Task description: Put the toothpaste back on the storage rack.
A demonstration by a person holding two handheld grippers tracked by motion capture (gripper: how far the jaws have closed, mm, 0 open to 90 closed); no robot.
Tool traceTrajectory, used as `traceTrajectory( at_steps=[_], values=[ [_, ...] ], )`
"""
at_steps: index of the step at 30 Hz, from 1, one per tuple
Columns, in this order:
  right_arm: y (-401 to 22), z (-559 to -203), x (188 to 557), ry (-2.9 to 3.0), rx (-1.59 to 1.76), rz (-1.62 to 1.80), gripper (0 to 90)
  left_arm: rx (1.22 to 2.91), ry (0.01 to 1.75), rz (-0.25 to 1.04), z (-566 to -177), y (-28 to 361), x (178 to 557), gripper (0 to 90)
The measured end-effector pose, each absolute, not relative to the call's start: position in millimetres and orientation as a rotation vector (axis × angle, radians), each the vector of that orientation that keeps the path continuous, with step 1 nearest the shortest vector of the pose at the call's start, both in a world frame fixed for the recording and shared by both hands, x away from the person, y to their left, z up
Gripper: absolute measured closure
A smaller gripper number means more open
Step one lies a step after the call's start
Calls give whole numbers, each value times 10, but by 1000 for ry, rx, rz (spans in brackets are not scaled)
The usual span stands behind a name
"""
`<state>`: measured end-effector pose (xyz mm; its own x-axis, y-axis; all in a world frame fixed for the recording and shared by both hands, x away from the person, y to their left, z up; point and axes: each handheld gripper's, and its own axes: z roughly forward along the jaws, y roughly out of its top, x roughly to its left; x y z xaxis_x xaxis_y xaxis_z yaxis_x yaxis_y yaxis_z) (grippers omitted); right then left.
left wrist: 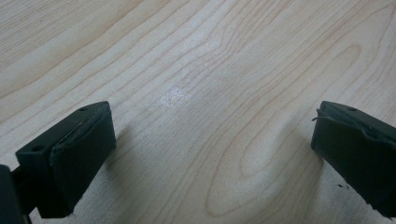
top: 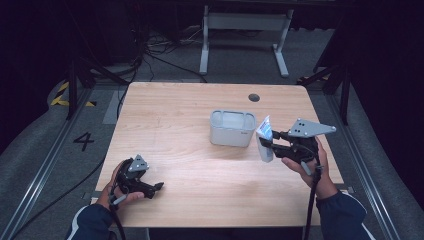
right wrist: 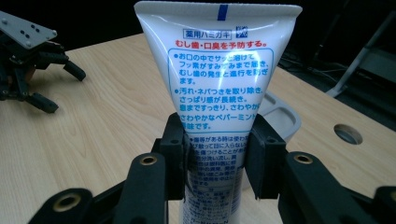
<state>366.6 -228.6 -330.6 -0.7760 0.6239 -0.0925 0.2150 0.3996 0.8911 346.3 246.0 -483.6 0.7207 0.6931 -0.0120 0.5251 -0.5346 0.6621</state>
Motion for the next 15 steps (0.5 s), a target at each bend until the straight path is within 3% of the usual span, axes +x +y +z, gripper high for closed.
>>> traceTrajectory(
  at_steps=[15],
  values=[
    [-2011, -3014, 3871, 2219, 643, 1381, 645, 2266, 919, 332, -4836, 2460, 3463, 2]
  ],
)
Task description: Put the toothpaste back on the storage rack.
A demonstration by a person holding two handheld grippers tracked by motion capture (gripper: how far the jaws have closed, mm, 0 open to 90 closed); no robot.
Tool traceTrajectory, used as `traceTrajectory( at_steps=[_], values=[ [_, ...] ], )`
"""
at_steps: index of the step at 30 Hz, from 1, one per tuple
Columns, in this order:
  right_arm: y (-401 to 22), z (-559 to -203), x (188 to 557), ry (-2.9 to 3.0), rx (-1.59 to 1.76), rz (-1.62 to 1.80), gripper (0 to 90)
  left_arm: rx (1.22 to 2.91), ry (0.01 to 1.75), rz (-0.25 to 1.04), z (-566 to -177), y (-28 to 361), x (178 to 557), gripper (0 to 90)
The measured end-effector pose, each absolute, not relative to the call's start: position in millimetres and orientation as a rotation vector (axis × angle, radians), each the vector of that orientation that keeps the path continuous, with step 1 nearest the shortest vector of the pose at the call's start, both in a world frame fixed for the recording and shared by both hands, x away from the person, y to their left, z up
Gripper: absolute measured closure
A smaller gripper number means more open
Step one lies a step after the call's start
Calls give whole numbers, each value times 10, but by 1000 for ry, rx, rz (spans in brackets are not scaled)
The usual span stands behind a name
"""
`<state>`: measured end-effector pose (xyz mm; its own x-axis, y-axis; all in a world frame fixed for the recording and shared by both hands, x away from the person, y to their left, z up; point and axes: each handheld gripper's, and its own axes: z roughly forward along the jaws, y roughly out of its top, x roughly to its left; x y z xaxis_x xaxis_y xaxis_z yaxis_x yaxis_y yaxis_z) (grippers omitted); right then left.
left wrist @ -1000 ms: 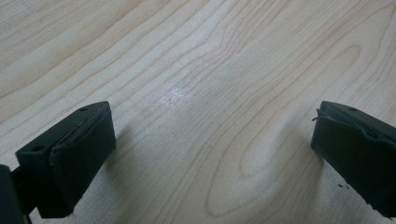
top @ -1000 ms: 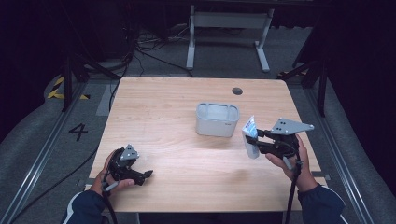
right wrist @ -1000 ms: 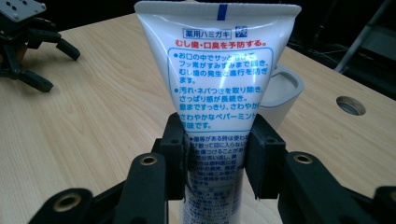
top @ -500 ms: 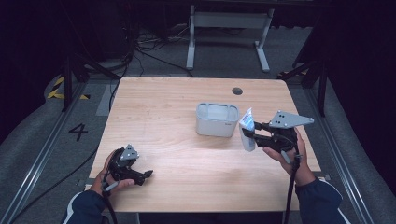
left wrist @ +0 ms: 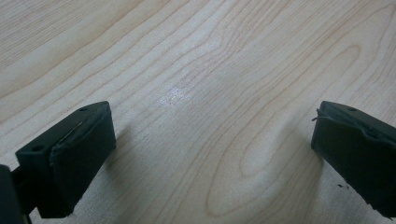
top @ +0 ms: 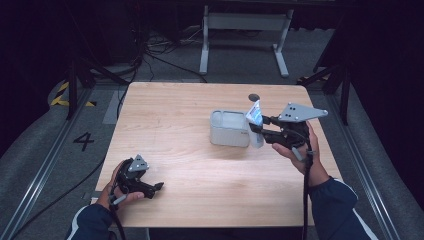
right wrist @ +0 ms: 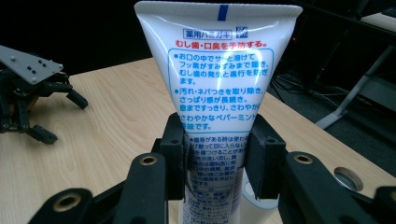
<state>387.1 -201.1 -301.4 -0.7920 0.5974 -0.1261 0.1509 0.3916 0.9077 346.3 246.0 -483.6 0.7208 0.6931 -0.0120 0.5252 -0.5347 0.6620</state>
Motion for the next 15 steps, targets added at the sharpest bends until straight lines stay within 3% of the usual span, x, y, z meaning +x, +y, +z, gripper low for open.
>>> traceTrajectory(
  at_steps=[15],
  values=[
    [-1836, -2848, 4130, 2188, 626, 1420, 645, 2267, 918, 332, -4836, 2460, 3463, 2]
  ],
)
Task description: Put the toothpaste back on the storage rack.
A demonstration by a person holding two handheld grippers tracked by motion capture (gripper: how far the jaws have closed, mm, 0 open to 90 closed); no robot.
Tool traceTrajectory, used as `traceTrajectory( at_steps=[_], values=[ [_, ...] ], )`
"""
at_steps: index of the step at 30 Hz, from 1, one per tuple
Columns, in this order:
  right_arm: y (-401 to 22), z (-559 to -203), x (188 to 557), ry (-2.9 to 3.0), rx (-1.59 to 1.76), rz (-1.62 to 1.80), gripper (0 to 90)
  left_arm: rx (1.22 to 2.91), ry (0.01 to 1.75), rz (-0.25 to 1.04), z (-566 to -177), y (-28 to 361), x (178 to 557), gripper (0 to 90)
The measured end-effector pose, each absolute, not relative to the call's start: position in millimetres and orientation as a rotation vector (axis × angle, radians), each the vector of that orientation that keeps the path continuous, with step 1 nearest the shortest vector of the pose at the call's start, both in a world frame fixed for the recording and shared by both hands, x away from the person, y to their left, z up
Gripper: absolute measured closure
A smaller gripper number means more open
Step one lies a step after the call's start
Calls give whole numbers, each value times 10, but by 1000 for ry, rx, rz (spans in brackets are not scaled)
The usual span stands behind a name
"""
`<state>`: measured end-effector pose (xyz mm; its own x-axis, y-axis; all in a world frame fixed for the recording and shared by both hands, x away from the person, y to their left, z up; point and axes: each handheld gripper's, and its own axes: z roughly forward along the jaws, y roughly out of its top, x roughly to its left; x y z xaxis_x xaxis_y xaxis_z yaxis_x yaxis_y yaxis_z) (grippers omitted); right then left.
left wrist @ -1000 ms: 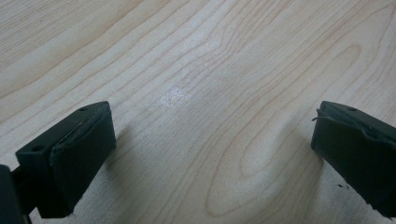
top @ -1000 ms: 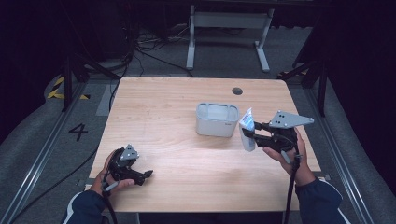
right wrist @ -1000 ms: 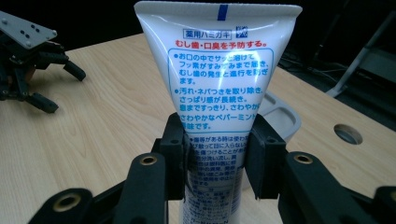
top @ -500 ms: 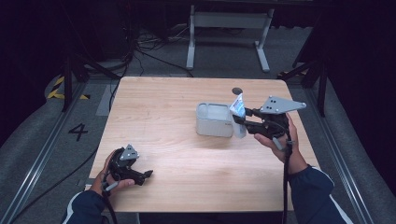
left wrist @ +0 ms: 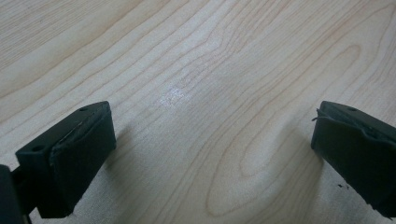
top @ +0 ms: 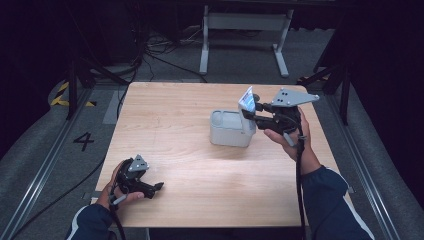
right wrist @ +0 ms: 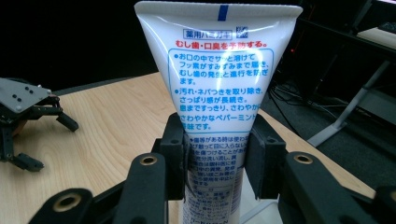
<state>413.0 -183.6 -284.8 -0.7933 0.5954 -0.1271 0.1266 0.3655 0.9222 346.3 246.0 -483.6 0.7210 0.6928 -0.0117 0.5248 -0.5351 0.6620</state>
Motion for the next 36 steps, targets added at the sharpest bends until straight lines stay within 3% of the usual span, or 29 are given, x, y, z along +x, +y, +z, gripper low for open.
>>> traceTrajectory(
  at_steps=[36],
  values=[
    [-1542, -3001, 4532, 2199, 660, 1405, 644, 2274, 912, 325, -4832, 2463, 3468, 2]
  ],
)
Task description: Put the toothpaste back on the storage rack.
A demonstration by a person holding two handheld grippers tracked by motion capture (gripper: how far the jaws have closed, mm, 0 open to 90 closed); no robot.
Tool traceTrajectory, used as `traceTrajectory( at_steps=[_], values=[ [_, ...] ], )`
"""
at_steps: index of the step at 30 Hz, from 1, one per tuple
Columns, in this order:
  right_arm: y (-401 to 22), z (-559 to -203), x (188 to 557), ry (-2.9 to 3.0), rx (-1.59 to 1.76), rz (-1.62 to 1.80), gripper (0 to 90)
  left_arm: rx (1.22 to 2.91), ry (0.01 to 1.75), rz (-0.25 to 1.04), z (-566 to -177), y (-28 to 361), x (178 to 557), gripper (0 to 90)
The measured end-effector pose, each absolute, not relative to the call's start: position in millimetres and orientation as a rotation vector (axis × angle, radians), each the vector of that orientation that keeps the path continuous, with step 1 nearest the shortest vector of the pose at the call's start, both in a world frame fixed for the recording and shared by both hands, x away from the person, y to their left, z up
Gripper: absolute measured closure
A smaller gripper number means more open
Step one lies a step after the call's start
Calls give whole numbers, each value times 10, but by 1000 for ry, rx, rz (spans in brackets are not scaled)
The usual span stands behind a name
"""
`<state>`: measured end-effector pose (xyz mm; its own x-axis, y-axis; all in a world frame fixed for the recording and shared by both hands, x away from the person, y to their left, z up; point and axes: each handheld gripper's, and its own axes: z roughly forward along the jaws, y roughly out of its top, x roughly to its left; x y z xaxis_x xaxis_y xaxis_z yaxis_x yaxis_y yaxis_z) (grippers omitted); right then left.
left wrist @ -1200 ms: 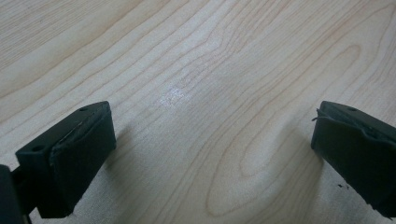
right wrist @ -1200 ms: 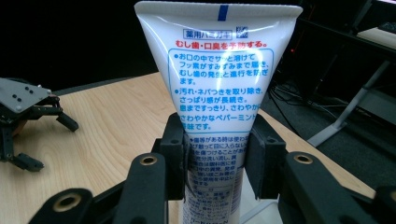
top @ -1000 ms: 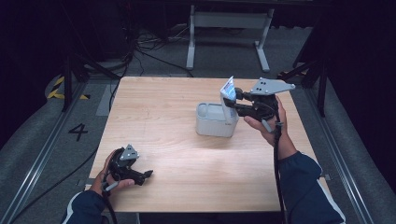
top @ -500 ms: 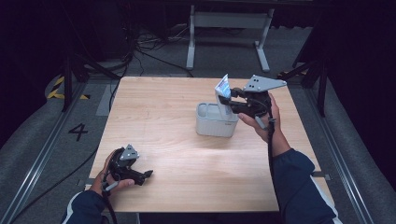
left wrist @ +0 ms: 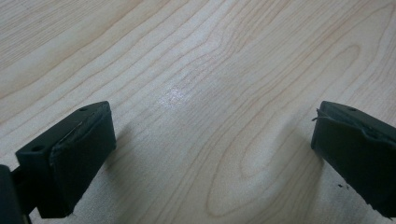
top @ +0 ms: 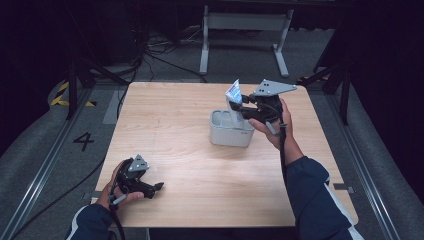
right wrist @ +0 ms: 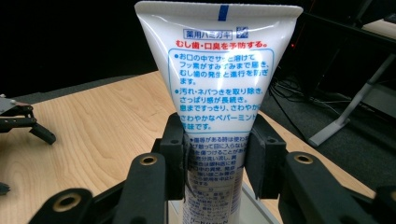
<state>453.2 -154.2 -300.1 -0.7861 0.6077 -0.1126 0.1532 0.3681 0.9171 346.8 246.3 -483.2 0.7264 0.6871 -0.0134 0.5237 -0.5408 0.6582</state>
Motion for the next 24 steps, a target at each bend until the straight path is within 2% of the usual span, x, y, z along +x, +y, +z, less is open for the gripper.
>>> traceTrajectory(
  at_steps=[24],
  values=[
    [-1520, -3333, 4792, 2228, 742, 1360, 639, 2272, 912, 323, -4832, 2462, 3469, 2]
  ],
)
